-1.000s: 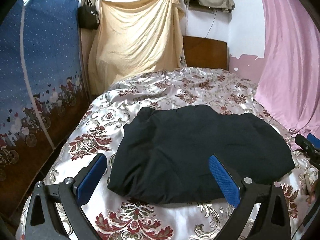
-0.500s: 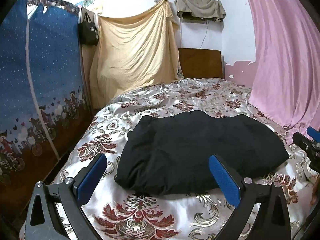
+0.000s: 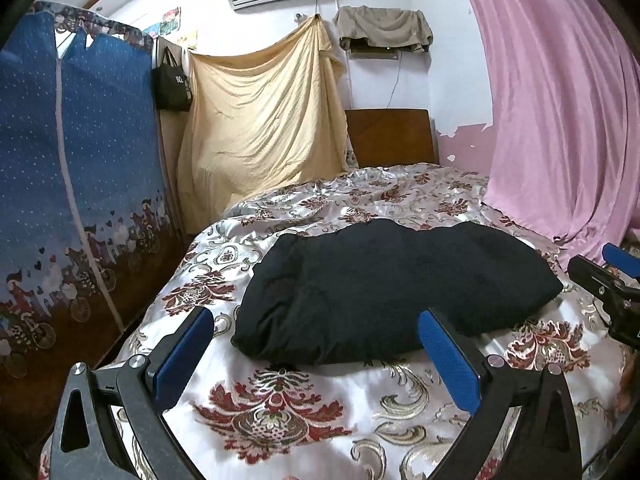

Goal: Fold large clothes

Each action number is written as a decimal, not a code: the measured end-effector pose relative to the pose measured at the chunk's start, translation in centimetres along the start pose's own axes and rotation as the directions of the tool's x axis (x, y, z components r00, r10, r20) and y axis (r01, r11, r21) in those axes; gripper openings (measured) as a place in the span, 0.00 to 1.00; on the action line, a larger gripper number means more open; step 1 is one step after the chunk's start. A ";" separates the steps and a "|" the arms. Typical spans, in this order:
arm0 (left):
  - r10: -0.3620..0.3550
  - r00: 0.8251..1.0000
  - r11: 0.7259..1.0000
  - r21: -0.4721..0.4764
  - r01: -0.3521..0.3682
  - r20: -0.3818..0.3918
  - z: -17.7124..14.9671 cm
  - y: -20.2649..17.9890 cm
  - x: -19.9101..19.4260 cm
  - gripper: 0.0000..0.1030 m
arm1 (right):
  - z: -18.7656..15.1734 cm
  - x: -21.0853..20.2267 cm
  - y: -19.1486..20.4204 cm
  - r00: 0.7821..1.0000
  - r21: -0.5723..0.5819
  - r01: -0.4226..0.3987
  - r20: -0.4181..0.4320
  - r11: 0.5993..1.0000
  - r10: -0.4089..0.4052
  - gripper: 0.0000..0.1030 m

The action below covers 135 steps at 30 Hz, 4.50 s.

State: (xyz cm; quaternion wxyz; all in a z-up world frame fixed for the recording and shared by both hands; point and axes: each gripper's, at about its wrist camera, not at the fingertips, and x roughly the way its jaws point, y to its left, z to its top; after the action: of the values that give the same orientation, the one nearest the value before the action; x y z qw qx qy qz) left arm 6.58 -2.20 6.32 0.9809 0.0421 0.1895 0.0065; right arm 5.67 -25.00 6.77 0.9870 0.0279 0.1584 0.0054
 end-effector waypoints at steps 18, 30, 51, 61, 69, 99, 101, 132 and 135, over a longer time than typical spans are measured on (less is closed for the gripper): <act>0.009 0.999 1.000 -0.028 -0.008 0.039 -3.8 1.0 -2.8 1.00 | -3.8 -2.3 1.2 0.999 -0.025 -0.039 0.000 0.999 0.039 0.96; -0.030 0.999 0.999 -0.037 0.031 0.014 -5.5 0.7 -2.4 1.00 | -5.3 -2.2 0.6 0.999 -0.017 -0.023 -0.026 1.000 0.023 0.96; -0.040 0.999 0.998 -0.051 0.040 -0.001 -6.3 1.3 -1.9 1.00 | -6.2 -1.4 0.8 0.998 -0.027 -0.033 -0.054 0.999 0.031 0.96; -0.041 0.999 0.998 -0.053 0.041 -0.004 -6.3 1.3 -1.9 1.00 | -6.2 -1.4 0.8 0.998 -0.027 -0.032 -0.054 0.999 0.030 0.96; -0.038 0.999 0.998 -0.054 0.038 0.000 -6.4 1.3 -1.9 1.00 | -6.2 -1.4 0.8 0.998 -0.027 -0.033 -0.053 0.999 0.031 0.96; -0.037 0.999 0.998 -0.055 0.037 0.004 -6.6 1.0 -1.9 1.00 | -6.4 -1.4 1.1 0.998 -0.028 -0.031 -0.052 0.999 0.029 0.96; -0.037 0.999 0.998 -0.055 0.037 0.005 -6.6 1.0 -1.9 1.00 | -6.4 -1.5 1.2 0.998 -0.028 -0.030 -0.051 0.999 0.029 0.96; -0.034 0.999 0.998 -0.056 0.034 0.006 -6.7 0.8 -2.0 1.00 | -6.6 -1.1 1.2 0.998 -0.029 -0.034 -0.057 0.999 0.032 0.96; -0.035 0.999 0.998 -0.056 0.035 0.007 -6.7 0.8 -2.1 1.00 | -6.6 -1.0 1.4 0.998 -0.030 -0.035 -0.056 0.999 0.033 0.96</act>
State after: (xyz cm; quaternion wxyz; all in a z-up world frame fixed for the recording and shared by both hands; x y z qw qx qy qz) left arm 2.18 -0.93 0.97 0.9823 0.0111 0.1872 -0.0054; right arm 2.66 -23.31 0.86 0.9823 0.0151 0.1849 0.0256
